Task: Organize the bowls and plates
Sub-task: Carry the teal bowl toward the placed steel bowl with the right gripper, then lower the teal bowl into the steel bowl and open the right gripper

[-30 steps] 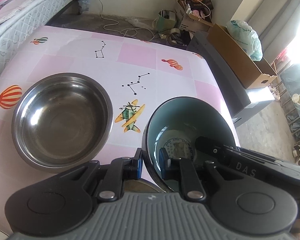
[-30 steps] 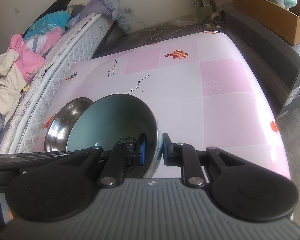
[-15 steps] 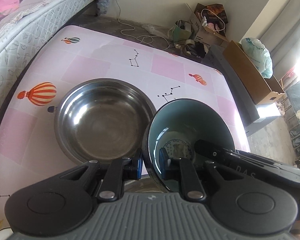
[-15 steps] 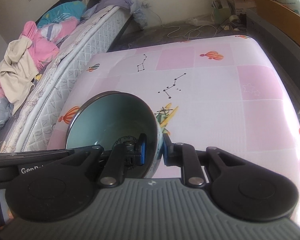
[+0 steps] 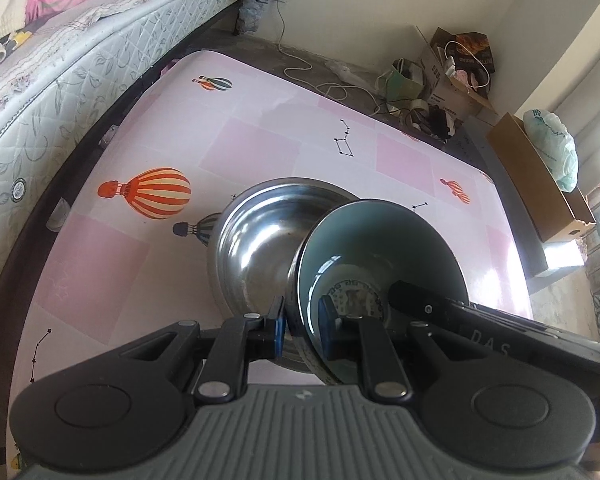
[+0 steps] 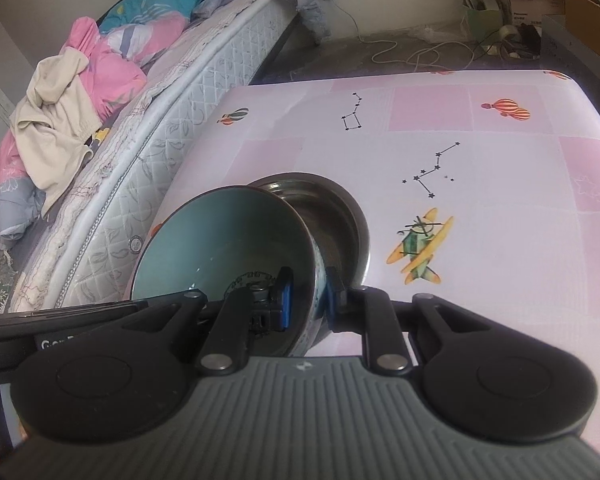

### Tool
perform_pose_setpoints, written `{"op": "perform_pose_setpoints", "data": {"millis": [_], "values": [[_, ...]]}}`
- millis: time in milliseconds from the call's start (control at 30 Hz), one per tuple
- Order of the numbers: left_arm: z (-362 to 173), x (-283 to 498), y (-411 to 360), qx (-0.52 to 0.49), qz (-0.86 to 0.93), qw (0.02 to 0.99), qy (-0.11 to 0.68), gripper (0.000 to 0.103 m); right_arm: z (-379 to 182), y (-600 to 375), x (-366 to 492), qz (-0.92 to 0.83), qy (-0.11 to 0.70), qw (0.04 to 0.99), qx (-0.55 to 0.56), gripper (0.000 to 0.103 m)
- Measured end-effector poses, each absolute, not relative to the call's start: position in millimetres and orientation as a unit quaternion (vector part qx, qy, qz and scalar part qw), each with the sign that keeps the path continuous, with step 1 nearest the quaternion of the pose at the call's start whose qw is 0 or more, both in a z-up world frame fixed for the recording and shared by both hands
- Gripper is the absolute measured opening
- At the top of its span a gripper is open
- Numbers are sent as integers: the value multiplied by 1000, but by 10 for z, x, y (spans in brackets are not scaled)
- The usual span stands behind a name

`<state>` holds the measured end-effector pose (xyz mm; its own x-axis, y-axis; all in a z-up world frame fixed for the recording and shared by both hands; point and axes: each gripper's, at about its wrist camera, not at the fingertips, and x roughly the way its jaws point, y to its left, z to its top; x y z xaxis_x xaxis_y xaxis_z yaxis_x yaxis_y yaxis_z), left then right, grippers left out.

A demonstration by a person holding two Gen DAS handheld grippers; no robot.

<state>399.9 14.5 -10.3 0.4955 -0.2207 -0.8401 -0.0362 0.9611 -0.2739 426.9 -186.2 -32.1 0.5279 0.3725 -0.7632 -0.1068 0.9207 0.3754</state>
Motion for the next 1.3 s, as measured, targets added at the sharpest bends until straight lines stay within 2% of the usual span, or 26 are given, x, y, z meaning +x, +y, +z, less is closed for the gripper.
{"op": "perform_pose_setpoints", "data": {"millis": [500, 1000, 1100, 1167, 1200, 1300], "values": [[-436, 4293, 186, -118, -26, 850, 512, 18, -740, -1669, 4753, 142, 493, 849, 125, 16], [-489, 4361, 194, -97, -16, 860, 502, 19, -891, -1515, 4905, 130, 479, 864, 84, 17], [-443, 4339, 195, -101, -27, 863, 494, 26, -886, -1513, 4918, 131, 477, 865, 85, 19], [-398, 4316, 191, -101, -31, 866, 489, 28, -855, -1520, 4915, 134, 470, 868, 87, 31], [-376, 4305, 187, -100, -31, 868, 486, 28, -826, -1530, 4908, 138, 465, 870, 91, 33], [-321, 4279, 192, -103, -36, 870, 481, 33, -738, -1546, 4909, 138, 457, 873, 100, 35]]}}
